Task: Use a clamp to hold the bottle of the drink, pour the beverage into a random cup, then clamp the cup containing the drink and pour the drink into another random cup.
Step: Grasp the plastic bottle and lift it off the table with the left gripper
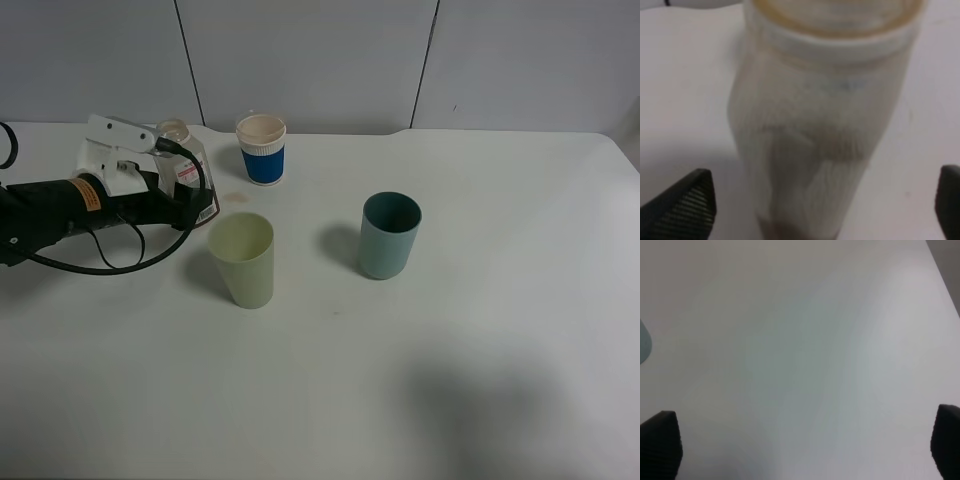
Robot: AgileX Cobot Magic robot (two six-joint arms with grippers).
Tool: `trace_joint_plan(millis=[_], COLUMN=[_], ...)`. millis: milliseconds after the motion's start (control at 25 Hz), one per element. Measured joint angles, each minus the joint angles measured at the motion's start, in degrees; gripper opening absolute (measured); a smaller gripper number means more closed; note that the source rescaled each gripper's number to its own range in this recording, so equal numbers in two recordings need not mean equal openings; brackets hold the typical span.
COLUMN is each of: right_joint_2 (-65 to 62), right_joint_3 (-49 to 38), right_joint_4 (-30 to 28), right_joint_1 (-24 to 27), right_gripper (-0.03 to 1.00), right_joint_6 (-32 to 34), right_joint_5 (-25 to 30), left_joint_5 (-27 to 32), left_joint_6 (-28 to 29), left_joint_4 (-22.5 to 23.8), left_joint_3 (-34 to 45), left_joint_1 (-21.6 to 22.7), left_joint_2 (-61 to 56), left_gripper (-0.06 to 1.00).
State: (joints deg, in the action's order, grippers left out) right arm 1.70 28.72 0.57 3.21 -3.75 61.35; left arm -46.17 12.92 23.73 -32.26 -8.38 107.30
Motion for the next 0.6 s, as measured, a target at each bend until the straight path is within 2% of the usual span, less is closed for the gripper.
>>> trace_joint_plan(millis=[240, 400, 600], right_joint_2=[0.00, 0.00, 0.00], right_joint_3=[0.00, 0.00, 0.00], right_joint_4=[0.00, 0.00, 0.00], right_joint_1=[0.00, 0.00, 0.00], right_gripper=[1.00, 1.00, 1.00], right_joint_6=[0.00, 0.00, 0.00], right_joint_5=[0.00, 0.00, 0.00], left_joint_5=[-1.05, -1.33, -1.46], left_joint_6=[5.50, 7.00, 7.19], left_joint_4=[10.60, 12.84, 13.02], left_joint_3=[-5.69, -7.85, -8.31], left_joint_1=[0.73, 0.73, 0.77], left_joint_2=[4.45, 6.71, 7.66], left_gripper=[0.80, 0.79, 0.76])
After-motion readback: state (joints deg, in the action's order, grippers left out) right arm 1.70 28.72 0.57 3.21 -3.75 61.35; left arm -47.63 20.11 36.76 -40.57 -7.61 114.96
